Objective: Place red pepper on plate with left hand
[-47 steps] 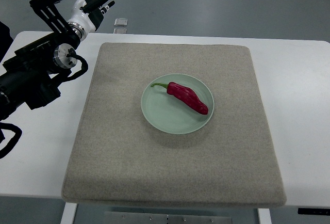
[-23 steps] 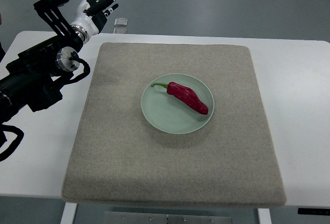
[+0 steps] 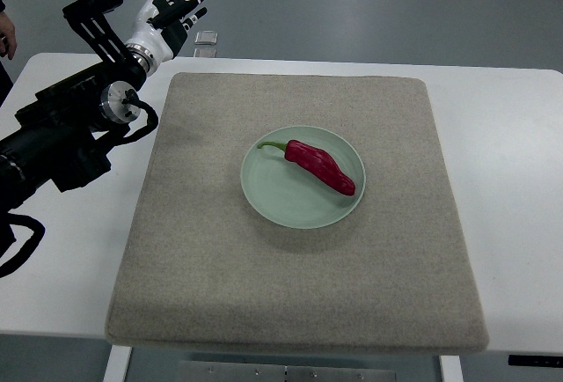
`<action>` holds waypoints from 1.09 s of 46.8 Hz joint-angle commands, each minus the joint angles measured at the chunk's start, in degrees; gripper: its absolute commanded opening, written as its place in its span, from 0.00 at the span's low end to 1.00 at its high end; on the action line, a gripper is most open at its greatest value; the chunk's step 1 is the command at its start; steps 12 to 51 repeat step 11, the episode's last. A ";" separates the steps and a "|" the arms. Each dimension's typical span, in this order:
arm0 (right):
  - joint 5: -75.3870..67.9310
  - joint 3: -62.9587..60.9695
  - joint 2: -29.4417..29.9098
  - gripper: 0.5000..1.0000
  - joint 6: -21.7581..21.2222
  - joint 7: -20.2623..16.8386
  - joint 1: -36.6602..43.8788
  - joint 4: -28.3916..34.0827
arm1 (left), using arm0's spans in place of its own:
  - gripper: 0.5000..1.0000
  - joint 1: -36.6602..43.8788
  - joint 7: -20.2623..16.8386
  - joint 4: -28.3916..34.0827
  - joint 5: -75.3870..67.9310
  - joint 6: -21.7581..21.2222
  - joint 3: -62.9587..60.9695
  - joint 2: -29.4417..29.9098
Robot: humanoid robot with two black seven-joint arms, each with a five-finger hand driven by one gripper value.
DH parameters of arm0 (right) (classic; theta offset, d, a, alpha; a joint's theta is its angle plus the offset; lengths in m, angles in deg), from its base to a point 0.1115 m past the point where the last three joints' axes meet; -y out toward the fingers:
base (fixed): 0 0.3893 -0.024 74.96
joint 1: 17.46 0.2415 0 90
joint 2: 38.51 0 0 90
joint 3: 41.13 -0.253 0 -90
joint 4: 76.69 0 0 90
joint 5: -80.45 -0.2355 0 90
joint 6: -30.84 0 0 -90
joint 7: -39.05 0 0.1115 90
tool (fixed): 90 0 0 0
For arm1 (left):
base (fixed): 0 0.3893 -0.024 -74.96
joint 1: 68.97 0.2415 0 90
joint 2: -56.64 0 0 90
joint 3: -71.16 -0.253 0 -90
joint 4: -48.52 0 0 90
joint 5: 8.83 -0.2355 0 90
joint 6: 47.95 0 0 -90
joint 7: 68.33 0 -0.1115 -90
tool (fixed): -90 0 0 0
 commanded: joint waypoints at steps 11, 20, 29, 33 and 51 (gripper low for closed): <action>-0.39 -0.24 0.00 0.86 -0.01 0.75 -0.26 0.01 | 0.98 0.31 0.00 0.09 0.00 -0.01 0.10 0.00; -0.39 -0.24 0.00 0.86 -0.01 0.75 -0.26 0.01 | 0.98 0.31 0.00 0.09 0.00 -0.01 0.10 0.00; -0.39 -0.24 0.00 0.86 -0.01 0.75 -0.26 0.01 | 0.98 0.31 0.00 0.09 0.00 -0.01 0.10 0.00; -0.39 -0.24 0.00 0.86 -0.01 0.75 -0.26 0.01 | 0.98 0.31 0.00 0.09 0.00 -0.01 0.10 0.00; -0.39 -0.24 0.00 0.86 -0.01 0.75 -0.26 0.01 | 0.98 0.31 0.00 0.09 0.00 -0.01 0.10 0.00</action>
